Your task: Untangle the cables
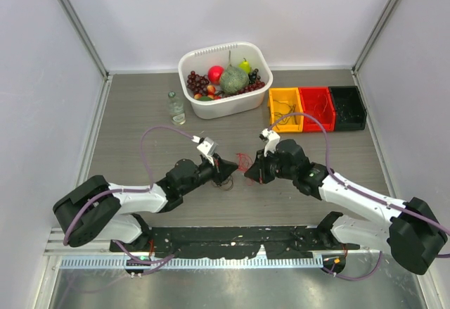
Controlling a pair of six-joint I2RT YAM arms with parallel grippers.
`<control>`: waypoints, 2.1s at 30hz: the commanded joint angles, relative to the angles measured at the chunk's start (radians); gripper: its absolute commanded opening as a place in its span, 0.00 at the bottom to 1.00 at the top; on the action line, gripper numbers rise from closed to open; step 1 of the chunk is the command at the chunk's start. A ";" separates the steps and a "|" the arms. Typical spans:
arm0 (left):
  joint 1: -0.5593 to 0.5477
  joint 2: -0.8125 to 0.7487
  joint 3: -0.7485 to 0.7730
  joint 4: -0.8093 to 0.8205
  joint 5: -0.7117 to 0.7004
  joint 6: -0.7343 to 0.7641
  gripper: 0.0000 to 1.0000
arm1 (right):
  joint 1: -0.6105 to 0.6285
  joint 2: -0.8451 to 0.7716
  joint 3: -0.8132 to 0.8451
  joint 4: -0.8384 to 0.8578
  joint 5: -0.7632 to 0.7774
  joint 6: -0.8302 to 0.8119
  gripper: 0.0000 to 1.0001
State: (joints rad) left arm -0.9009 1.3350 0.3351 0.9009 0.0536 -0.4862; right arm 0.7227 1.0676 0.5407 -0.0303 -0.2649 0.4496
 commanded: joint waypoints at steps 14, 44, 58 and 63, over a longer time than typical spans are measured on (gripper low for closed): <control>0.002 0.021 -0.024 0.213 0.068 0.040 0.00 | -0.072 -0.206 0.053 -0.249 0.380 0.035 0.59; 0.002 0.036 -0.002 0.191 0.101 0.029 0.00 | -0.223 0.279 -0.024 -0.051 -0.174 0.598 0.48; 0.002 0.040 0.004 0.185 0.114 0.028 0.00 | -0.224 0.235 -0.113 0.130 -0.169 0.814 0.49; 0.002 0.041 0.007 0.184 0.115 0.028 0.00 | -0.224 0.200 -0.168 0.214 -0.214 0.912 0.48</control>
State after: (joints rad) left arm -0.9009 1.3735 0.3103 1.0412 0.1585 -0.4644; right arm 0.5018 1.3228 0.4191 0.0917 -0.4465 1.2583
